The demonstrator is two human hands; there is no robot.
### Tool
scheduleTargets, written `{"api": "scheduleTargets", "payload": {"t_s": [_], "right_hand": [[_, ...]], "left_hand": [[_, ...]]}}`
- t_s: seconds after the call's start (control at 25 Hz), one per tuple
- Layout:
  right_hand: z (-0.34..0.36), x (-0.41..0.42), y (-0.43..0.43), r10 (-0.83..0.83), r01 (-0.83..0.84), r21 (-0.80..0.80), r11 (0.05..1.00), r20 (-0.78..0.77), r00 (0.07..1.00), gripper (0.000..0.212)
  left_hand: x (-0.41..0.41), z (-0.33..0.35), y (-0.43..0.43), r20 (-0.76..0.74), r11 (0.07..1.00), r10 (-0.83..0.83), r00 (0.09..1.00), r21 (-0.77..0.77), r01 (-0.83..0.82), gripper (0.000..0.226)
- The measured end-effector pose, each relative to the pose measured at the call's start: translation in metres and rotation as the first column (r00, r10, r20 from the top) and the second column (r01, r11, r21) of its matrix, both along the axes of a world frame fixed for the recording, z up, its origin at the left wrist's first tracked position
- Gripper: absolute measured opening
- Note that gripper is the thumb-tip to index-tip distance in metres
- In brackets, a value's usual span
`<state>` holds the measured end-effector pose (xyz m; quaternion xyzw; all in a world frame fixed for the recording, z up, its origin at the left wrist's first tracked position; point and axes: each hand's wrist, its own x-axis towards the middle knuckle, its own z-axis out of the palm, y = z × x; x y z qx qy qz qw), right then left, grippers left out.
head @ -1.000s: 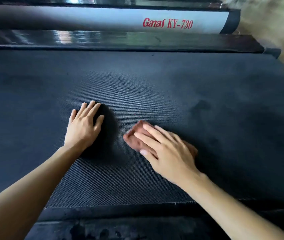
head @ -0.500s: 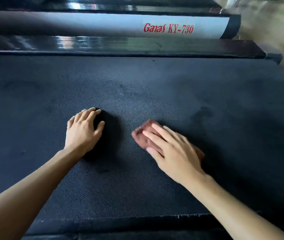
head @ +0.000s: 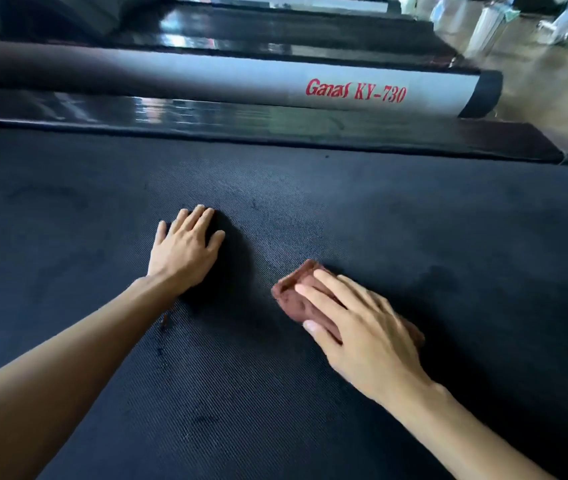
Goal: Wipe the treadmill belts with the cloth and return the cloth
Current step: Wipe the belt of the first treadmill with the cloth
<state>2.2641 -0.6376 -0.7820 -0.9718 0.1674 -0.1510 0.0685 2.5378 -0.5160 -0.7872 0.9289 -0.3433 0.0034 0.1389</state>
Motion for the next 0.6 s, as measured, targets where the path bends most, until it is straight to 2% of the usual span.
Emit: {"api": "scheduleTargets", "payload": {"t_s": [0.04, 0.12, 0.16, 0.24, 0.32, 0.44, 0.52, 0.6], "right_hand": [[-0.001, -0.005, -0.016, -0.036, 0.036, -0.003, 0.999, -0.002, 0.999, 0.050], [0.002, 0.021, -0.066, -0.211, 0.211, 0.003, 0.977, -0.010, 0.977, 0.048], [0.002, 0.049, -0.091, -0.296, 0.296, -0.007, 0.955, -0.015, 0.955, 0.048], [0.005, 0.115, -0.110, -0.354, 0.355, 0.012, 0.935, -0.054, 0.934, 0.050], [0.003, 0.156, -0.086, -0.249, 0.250, 0.010, 0.968, -0.031, 0.968, 0.049], [-0.003, 0.116, -0.036, 0.045, -0.044, -0.016, 0.999, 0.016, 0.999, 0.049], [-0.004, 0.071, -0.047, 0.051, -0.050, -0.023, 0.998, 0.032, 0.998, 0.051], [0.002, 0.072, -0.100, -0.101, 0.101, 0.009, 0.995, 0.019, 0.995, 0.050]], "left_hand": [[0.012, 0.000, -0.005, -0.005, 1.000, 0.002, 1.000, 0.019, -0.001, 0.057], [0.024, -0.004, -0.010, 0.007, 0.999, -0.005, 1.000, 0.048, 0.004, 0.058], [0.026, -0.008, -0.010, 0.025, 0.999, -0.013, 1.000, 0.045, 0.012, 0.058], [0.027, -0.012, -0.009, 0.047, 1.000, -0.024, 0.999, 0.010, 0.024, 0.058], [0.028, -0.014, -0.008, 0.056, 0.999, -0.033, 0.998, -0.025, 0.035, 0.056], [0.030, -0.013, -0.008, 0.060, 0.998, -0.042, 0.997, -0.043, 0.044, 0.055], [0.028, -0.014, -0.008, 0.057, 0.998, -0.038, 0.998, -0.041, 0.041, 0.057], [0.028, -0.014, -0.009, 0.062, 0.999, -0.038, 0.997, -0.035, 0.040, 0.059]]}}
